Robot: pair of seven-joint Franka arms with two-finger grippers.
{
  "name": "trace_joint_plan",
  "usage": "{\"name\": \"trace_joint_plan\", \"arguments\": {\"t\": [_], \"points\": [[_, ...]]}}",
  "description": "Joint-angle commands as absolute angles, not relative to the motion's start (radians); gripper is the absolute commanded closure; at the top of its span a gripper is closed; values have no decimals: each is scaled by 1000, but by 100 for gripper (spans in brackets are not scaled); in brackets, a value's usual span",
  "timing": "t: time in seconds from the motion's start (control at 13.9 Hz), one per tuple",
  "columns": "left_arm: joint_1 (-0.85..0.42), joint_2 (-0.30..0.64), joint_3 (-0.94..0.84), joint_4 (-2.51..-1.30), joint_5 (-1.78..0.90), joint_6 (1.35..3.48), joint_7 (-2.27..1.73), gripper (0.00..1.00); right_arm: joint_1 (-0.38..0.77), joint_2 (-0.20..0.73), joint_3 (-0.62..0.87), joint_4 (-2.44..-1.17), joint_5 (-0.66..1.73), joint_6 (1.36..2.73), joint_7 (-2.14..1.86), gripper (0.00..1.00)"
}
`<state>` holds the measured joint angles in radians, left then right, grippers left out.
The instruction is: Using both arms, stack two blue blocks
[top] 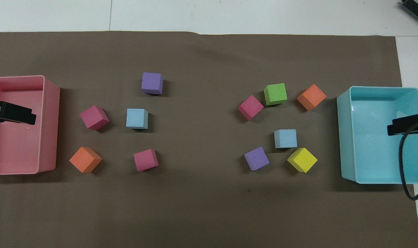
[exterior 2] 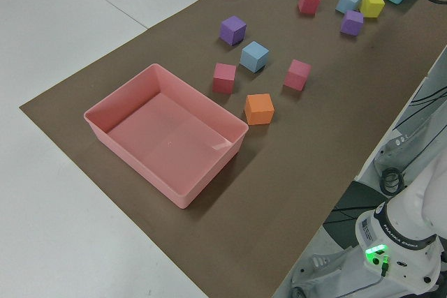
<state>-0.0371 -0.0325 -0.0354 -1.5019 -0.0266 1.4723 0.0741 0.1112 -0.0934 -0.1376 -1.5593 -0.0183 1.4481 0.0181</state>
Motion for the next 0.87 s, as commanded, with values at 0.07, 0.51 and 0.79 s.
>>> {"name": "trace_joint_plan", "arguments": {"t": [0.07, 0.51, 0.79], "points": [[-43, -43, -32, -1499, -18, 1463, 80, 0, 101, -95, -130, -1557, -18, 1440, -5, 0], [-40, -41, -32, -1499, -18, 1470, 69, 0, 101, -95, -130, -1557, -18, 1439, -5, 0], [-32, -43, -32, -1499, -18, 1467, 67, 0, 101, -95, -130, -1557, -18, 1437, -5, 0]]}}
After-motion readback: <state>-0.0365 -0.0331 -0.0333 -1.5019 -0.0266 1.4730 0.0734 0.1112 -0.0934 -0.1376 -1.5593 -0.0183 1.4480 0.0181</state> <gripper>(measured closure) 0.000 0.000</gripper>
